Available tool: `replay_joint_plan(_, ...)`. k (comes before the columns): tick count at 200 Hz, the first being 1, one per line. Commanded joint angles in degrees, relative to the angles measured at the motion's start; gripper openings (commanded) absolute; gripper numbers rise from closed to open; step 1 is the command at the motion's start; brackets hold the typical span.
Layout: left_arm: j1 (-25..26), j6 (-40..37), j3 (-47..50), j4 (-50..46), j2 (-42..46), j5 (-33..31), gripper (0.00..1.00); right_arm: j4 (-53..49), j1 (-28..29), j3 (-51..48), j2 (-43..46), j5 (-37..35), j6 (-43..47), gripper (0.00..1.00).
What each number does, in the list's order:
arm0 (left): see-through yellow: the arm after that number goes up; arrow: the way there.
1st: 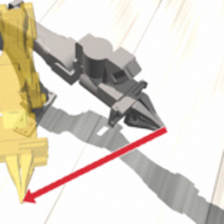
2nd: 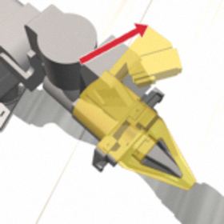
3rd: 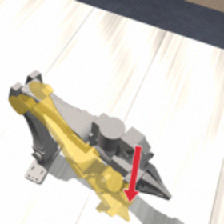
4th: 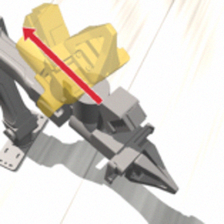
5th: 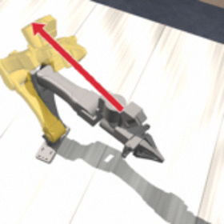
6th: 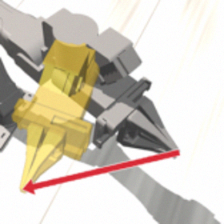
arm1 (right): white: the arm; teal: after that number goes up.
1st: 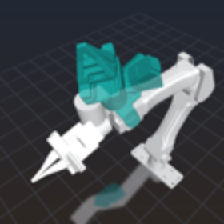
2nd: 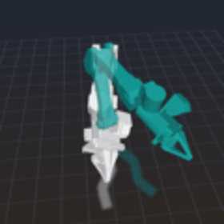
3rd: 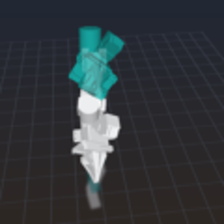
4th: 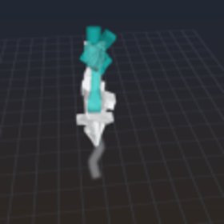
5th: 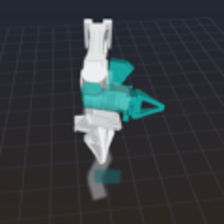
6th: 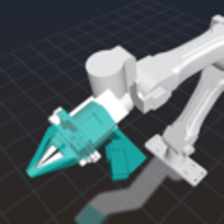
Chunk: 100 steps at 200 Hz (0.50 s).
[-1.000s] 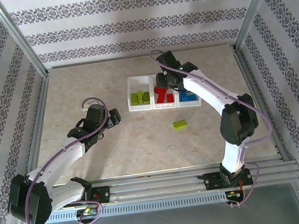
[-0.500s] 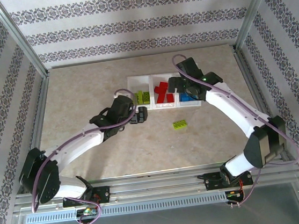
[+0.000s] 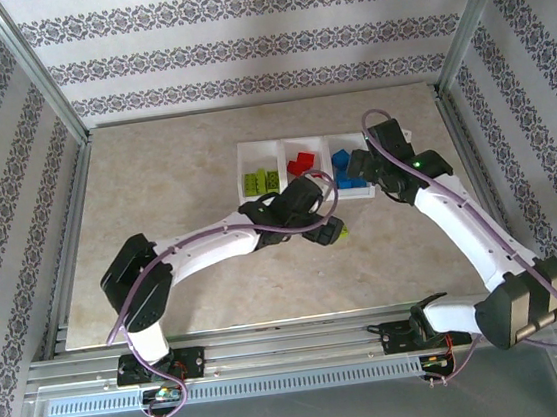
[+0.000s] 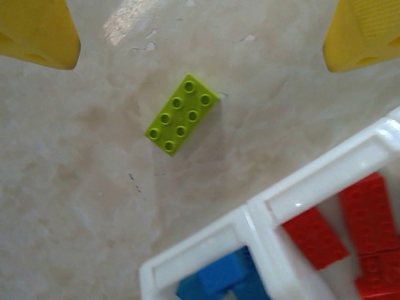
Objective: Sort the legos into containers by color
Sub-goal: Pick up the lego from the center of the table.
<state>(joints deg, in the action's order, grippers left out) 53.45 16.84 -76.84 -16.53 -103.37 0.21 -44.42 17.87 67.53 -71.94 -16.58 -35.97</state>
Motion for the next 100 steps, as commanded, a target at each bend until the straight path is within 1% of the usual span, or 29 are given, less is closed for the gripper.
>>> replay_joint_plan(1, 0.95, -2.86, -3.29, -3.29, -3.04, 1.42, 0.98, -2.37, -1.45, -1.09, 2.92, -3.41, -1.73, 0.98)
replay_joint_plan(34, 1.22, -3.19, -6.3, -2.97, -7.34, 2.8, 0.93, -3.16, -4.3, -3.06, 7.52, -5.11, -2.51, 0.98)
replay_joint_plan(53, 1.22, -4.03, -8.23, -3.39, -9.77, 2.79, 0.88, -3.43, -6.04, -4.54, 11.01, -5.38, -2.7, 0.98)
replay_joint_plan(100, 1.22, -7.79, -14.4, -7.48, -15.88, 2.2, 0.8, -3.62, -8.66, -7.18, 18.33, -5.22, -2.53, 0.98)
